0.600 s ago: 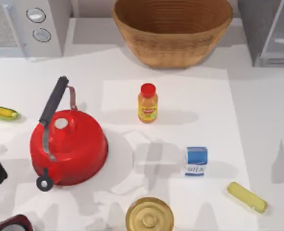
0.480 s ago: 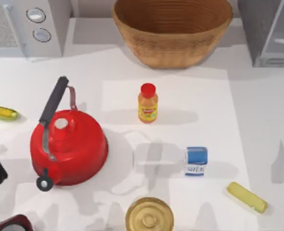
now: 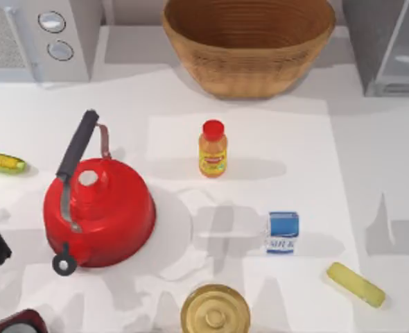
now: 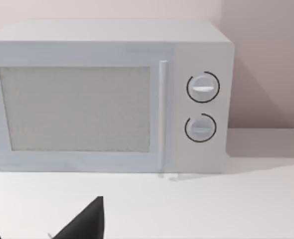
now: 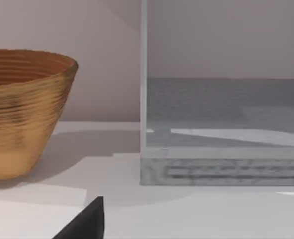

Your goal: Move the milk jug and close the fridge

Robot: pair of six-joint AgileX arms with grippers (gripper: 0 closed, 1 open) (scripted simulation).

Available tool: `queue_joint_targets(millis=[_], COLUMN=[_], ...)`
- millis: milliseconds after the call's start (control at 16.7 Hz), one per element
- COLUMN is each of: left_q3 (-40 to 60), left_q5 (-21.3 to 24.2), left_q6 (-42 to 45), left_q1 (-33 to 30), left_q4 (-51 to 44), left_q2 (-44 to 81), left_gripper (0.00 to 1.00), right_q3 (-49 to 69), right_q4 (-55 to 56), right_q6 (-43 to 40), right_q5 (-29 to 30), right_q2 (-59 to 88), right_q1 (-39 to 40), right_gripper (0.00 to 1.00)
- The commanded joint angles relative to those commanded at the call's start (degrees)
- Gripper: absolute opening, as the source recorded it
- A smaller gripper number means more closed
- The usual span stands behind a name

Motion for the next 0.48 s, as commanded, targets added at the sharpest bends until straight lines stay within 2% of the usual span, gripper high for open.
queue_joint_targets(millis=[240, 480], left_q3=[0.0, 0.0], left_q5=[0.0, 0.0], left_q6=[0.0, 0.0], left_q1=[0.0, 0.0], left_q4=[0.0, 0.0], left_q2=[0.0, 0.0], left_gripper=[1.0, 1.0], right_q3=[0.5, 1.0], right_q4=[12.0, 21.3], right_q6=[0.4, 0.8], right_q5=[16.0, 27.4], right_q2=[12.4, 21.9], right_q1=[16.4, 28.2], right_gripper=[1.0, 1.0])
